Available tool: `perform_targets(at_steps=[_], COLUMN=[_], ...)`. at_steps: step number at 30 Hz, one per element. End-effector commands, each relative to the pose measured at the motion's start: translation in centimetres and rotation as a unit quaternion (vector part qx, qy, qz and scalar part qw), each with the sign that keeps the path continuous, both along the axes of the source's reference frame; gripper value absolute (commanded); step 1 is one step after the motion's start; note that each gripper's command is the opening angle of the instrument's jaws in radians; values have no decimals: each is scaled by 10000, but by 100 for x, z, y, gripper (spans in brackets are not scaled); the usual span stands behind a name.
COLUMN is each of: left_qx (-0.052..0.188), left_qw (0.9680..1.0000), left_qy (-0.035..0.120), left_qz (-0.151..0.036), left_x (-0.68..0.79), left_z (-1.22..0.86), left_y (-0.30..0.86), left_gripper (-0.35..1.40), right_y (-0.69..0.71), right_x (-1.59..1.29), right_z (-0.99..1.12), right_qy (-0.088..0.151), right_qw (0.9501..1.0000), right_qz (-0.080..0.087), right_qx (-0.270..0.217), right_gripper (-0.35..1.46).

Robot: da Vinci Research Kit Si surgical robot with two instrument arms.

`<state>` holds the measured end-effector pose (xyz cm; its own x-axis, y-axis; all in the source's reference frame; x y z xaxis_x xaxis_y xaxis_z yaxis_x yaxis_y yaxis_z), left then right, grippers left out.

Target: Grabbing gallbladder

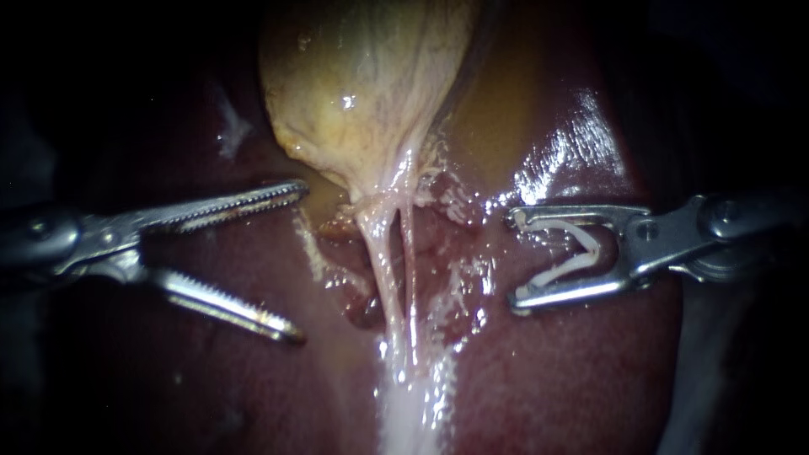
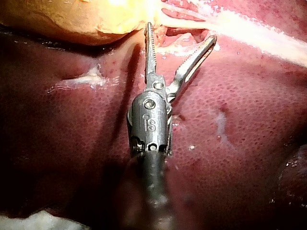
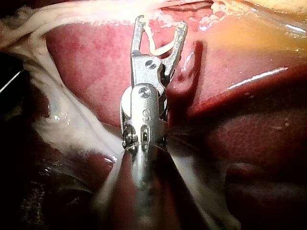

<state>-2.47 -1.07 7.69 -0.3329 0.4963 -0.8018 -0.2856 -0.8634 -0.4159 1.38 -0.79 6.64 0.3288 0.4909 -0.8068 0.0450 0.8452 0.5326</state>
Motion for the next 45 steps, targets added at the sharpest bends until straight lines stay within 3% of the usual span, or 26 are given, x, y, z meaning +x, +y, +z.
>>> perform_targets(at_steps=[1, 8, 15, 17, 23, 31, 35, 42, 45], left_qx=[1, 6, 145, 199, 203, 200, 205, 330, 364], left_qw=[10000, 10000, 9998, 9997, 9997, 9993, 9993, 9985, 9983], left_qy=[-2, 1, 12, 12, 38, 160, 206, 350, 401], left_qz=[3, -6, -108, -142, -159, -256, -247, -242, -228], left_x=[0, -5, -25, -31, -41, -36, -34, -28, -26], left_z=[0, 2, 15, 18, 30, 44, 48, 50, 51], left_y=[0, 5, 18, 22, 32, 42, 44, 41, 38], left_gripper=[89, 84, 57, 42, 31, 22, 4, 7, -3], right_y=[0, 0, 0, 0, 0, 0, 0, 0, 0], right_x=[0, 0, 1, 1, 1, 1, 1, 1, 1], right_z=[0, 0, 0, 0, 0, 0, 0, 0, 0], right_qy=[0, 0, -1, -1, -1, -1, -1, -1, -1], right_qw=[10000, 10000, 10000, 10000, 10000, 10000, 10000, 10000, 10000], right_qz=[1, 2, 3, 3, 3, 3, 3, 2, 2], right_qx=[0, 0, 0, 0, 0, 0, 0, 0, 0], right_gripper=[50, 50, 50, 50, 50, 50, 50, 50, 50])
